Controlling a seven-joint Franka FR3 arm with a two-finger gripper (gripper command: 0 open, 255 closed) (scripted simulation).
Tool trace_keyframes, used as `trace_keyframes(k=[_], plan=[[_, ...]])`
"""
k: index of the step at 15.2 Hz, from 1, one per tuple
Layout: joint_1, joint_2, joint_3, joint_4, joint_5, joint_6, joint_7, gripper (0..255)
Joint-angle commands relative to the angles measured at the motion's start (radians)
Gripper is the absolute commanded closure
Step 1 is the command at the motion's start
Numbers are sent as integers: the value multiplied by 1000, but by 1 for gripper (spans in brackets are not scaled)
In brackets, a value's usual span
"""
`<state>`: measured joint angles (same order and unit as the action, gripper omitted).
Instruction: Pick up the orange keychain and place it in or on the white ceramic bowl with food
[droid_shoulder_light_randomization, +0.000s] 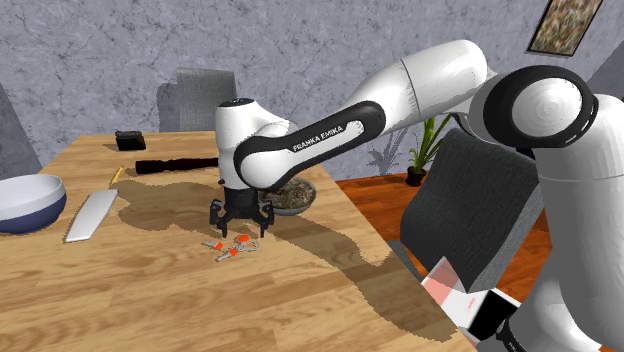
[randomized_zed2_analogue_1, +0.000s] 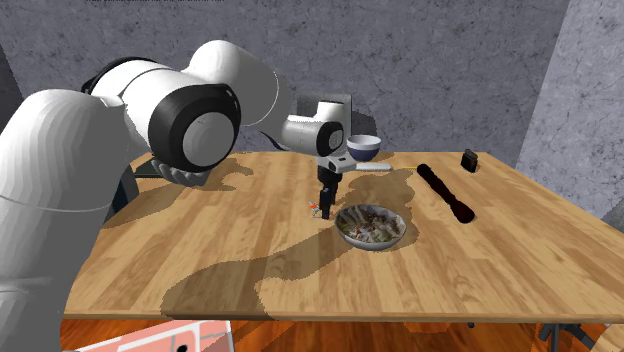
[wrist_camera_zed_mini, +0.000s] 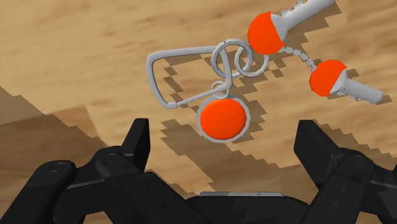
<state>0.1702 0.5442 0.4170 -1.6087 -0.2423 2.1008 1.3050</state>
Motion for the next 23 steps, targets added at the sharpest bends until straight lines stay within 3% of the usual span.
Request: trace_keyframes(k=[1, 10, 23], plan=[[0, 0, 0, 0, 0, 0, 0, 255], [0, 0, 0, 0, 0, 0, 0, 255], [-6, -64, 19, 83, 33, -142, -21, 255]])
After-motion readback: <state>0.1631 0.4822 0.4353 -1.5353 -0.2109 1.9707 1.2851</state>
